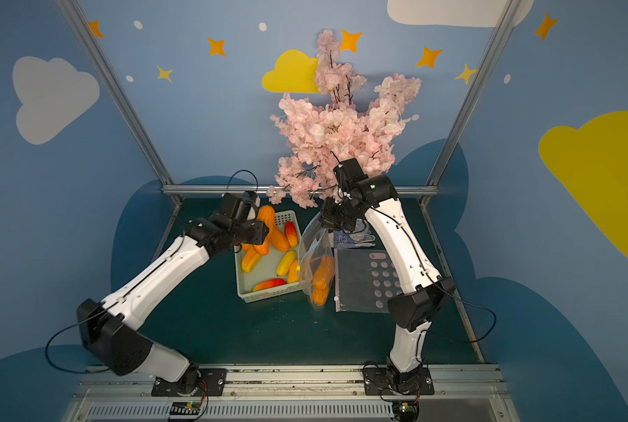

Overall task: Place the mango in a zip-top bag and seal the zipper
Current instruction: Pick up the mango from the basket, then place the mango in the zipper food storage bag.

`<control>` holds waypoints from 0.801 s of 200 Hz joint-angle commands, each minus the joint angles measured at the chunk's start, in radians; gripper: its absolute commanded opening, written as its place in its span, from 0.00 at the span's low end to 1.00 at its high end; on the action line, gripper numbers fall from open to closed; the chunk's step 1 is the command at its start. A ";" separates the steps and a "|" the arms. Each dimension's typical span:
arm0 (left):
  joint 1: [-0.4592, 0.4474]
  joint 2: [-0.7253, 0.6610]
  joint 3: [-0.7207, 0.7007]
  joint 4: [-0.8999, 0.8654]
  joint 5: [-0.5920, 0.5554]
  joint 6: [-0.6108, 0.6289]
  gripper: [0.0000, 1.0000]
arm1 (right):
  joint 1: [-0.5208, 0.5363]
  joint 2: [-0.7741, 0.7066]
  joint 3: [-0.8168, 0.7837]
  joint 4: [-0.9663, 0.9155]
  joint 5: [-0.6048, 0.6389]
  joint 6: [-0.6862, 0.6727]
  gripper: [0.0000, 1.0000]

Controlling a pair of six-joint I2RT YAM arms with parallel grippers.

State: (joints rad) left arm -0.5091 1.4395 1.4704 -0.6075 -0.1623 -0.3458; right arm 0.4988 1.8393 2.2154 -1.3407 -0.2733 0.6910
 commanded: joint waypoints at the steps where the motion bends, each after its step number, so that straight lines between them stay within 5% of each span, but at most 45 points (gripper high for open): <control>1: -0.049 -0.105 -0.055 0.264 0.106 -0.171 0.31 | -0.001 -0.019 -0.008 0.009 -0.006 -0.011 0.00; 34: -0.174 -0.142 -0.084 0.566 0.132 -0.231 0.31 | -0.002 -0.022 -0.008 0.013 -0.019 -0.012 0.00; 83: -0.218 -0.057 -0.170 0.921 0.179 -0.322 0.31 | 0.001 -0.028 -0.008 0.019 -0.036 -0.014 0.00; 160: -0.222 -0.079 -0.286 0.820 0.151 -0.248 0.30 | -0.003 -0.045 -0.002 0.031 -0.045 -0.021 0.00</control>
State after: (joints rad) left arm -0.7296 1.3933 1.1992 0.2306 -0.0063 -0.6376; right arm 0.4953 1.8301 2.2082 -1.3159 -0.3065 0.6769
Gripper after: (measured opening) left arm 0.427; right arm 0.048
